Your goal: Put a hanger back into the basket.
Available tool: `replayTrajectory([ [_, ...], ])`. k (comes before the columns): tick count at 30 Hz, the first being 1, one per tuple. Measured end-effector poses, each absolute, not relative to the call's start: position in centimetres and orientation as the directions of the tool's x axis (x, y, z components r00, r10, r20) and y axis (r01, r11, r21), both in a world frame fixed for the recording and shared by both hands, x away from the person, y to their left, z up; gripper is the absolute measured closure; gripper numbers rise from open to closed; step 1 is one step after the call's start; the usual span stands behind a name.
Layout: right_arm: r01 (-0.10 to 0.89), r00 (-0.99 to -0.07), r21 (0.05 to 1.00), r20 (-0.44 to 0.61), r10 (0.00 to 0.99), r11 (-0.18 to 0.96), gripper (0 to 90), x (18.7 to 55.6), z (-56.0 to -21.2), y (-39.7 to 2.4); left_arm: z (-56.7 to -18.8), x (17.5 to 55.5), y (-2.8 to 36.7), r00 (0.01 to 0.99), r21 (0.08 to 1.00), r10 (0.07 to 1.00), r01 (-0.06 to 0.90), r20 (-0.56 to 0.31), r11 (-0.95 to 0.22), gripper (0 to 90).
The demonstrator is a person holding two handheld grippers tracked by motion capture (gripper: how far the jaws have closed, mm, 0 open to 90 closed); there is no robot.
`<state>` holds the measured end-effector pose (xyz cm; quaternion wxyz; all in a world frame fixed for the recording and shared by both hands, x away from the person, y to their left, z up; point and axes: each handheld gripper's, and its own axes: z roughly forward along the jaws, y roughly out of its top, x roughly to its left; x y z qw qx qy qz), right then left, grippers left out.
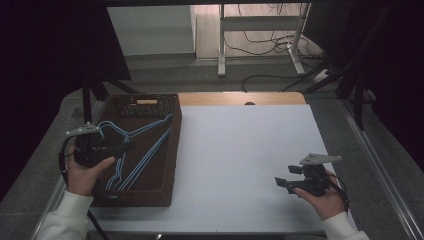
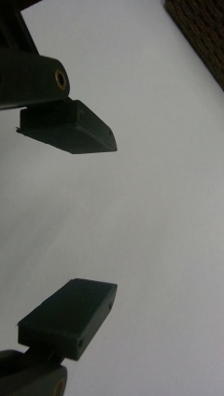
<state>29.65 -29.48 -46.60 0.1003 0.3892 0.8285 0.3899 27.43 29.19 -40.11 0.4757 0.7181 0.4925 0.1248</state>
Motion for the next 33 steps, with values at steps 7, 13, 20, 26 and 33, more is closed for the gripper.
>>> replayTrajectory([
  [7, 0.561, -0.682, 0.737, 0.151, 0.716, 0.378, 24.6, 29.4, -46.3, -29.5, -40.2, 25.9, 25.2, 0.632, 0.831, 0.735, 0.528, -0.246, -0.176, 23.9],
  [13, 0.544, -0.689, 0.755, 0.154, 0.708, 0.366, 22.6, 29.2, -46.0, -29.5, -40.9, 24.8, 22.5, 0.682, 0.83, 0.694, 0.51, -0.231, -0.225, 20.4],
  [20, 0.536, -0.693, 0.763, 0.153, 0.705, 0.361, 19.9, 29.3, -46.0, -29.6, -42.2, 24.0, 21.0, 0.692, 0.812, 0.691, 0.517, -0.211, -0.27, 19.3],
  [26, 0.529, -0.687, 0.776, 0.154, 0.71, 0.344, 17.9, 29.2, -45.8, -29.7, -42.9, 24.1, 20.7, 0.686, 0.802, 0.696, 0.53, -0.214, -0.276, 18.6],
  [33, 0.512, -0.685, 0.788, 0.135, 0.716, 0.341, 16.0, 29.0, -45.3, -29.7, -43.2, 23.9, 20.7, 0.682, 0.799, 0.703, 0.529, -0.202, -0.285, 17.4],
])
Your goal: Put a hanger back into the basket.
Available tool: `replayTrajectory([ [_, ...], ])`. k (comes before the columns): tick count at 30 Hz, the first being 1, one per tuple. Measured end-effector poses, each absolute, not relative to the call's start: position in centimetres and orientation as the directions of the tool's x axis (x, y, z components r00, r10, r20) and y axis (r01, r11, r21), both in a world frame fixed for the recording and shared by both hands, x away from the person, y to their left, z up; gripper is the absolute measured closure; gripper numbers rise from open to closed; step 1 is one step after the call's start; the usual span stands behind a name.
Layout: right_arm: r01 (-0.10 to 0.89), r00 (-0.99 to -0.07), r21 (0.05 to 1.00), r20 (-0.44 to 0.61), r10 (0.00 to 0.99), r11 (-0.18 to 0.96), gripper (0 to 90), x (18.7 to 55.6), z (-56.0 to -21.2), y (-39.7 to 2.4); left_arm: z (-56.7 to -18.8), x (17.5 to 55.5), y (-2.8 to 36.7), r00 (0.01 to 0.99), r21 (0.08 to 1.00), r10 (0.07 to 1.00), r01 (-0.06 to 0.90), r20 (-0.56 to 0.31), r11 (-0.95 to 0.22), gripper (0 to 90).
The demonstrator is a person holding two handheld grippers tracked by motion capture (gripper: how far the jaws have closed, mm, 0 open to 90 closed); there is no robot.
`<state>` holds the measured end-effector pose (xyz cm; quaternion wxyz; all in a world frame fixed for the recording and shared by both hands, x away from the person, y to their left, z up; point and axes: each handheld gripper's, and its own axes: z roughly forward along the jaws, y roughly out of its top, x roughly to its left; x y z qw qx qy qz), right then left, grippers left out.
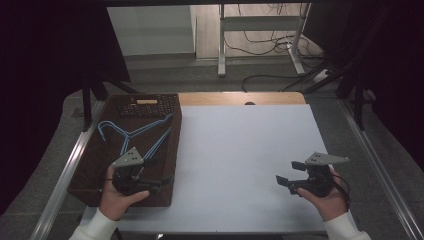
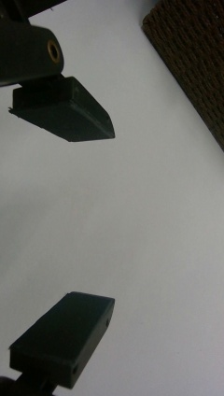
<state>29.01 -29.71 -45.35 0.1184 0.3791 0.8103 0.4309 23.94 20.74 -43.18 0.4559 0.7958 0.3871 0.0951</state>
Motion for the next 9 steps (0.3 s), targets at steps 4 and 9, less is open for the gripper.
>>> replayTrajectory([
  [4, 0.503, -0.691, 0.792, 0.127, 0.712, 0.347, 15.9, 29.06, -45.31, -29.51, -43.05, 23.99, 21.0, 0.683, 0.805, 0.7, 0.527, -0.208, -0.274, 17.1],
  [9, 0.494, -0.695, 0.796, 0.118, 0.71, 0.35, 14.7, 28.98, -45.34, -29.31, -42.93, 24.0, 21.15, 0.683, 0.808, 0.697, 0.526, -0.218, -0.263, 16.7],
])
